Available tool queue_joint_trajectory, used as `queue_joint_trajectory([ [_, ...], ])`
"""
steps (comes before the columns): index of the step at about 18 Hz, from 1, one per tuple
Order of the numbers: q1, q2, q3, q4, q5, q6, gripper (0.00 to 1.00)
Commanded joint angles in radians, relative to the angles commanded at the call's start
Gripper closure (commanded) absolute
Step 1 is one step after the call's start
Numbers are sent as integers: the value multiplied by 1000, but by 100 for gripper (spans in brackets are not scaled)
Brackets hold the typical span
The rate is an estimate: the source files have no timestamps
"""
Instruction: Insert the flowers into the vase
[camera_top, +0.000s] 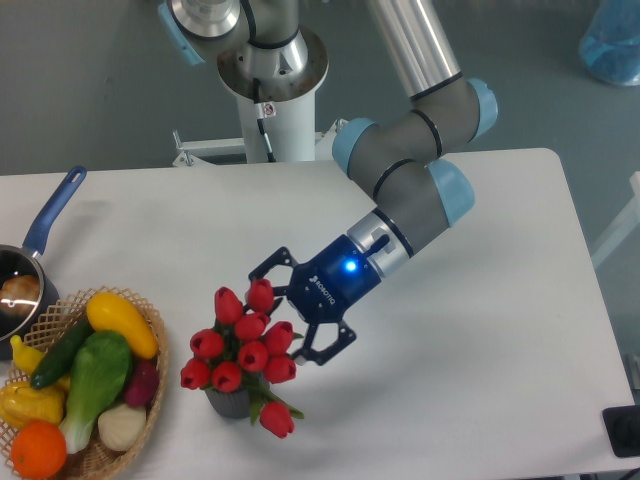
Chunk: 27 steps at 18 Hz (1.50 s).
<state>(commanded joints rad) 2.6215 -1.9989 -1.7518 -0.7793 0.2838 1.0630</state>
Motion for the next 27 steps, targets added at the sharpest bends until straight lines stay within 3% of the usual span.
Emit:
queue_joint_trajectory([
  [6, 46, 28, -20, 0, 18, 0, 0],
  [8, 49, 46, -18, 0, 113, 2, 0],
  [14, 45, 161, -6, 0, 535, 24, 0],
  [18, 45, 193, -6, 2, 702, 233, 0],
  [21, 46, 201, -8, -3, 860, 253, 0],
  [27, 48, 226, -21, -8, 1030, 252, 0],
])
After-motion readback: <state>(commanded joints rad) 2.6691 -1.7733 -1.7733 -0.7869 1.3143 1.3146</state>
